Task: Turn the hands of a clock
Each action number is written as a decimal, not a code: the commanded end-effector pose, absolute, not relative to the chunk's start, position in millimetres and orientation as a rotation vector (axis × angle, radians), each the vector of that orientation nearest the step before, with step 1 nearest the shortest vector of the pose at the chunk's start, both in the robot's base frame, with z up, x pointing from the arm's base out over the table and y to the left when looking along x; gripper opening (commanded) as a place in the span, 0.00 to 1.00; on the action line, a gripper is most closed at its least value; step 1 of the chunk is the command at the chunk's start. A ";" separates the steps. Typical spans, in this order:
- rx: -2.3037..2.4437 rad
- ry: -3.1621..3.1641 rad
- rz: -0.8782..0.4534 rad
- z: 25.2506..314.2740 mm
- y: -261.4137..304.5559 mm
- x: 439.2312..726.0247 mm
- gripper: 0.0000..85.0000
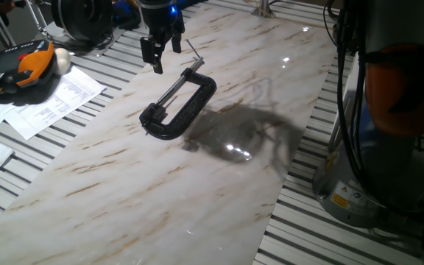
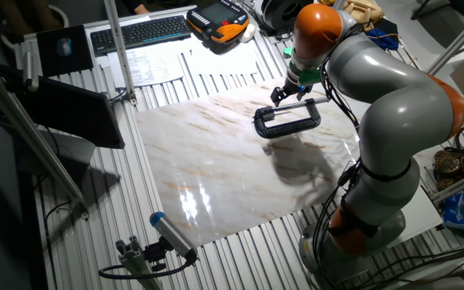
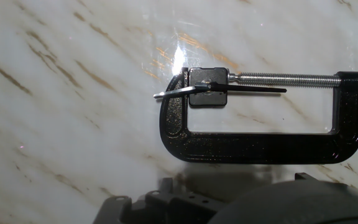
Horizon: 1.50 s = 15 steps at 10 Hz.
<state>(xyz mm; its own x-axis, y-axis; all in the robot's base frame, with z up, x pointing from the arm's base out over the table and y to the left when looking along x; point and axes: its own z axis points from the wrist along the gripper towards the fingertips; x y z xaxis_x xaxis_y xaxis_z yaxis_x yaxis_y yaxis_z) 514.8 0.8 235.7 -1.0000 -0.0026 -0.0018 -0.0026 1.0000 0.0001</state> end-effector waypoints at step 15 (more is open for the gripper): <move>0.021 3.151 -0.039 237.4 2.3 518.2 0.00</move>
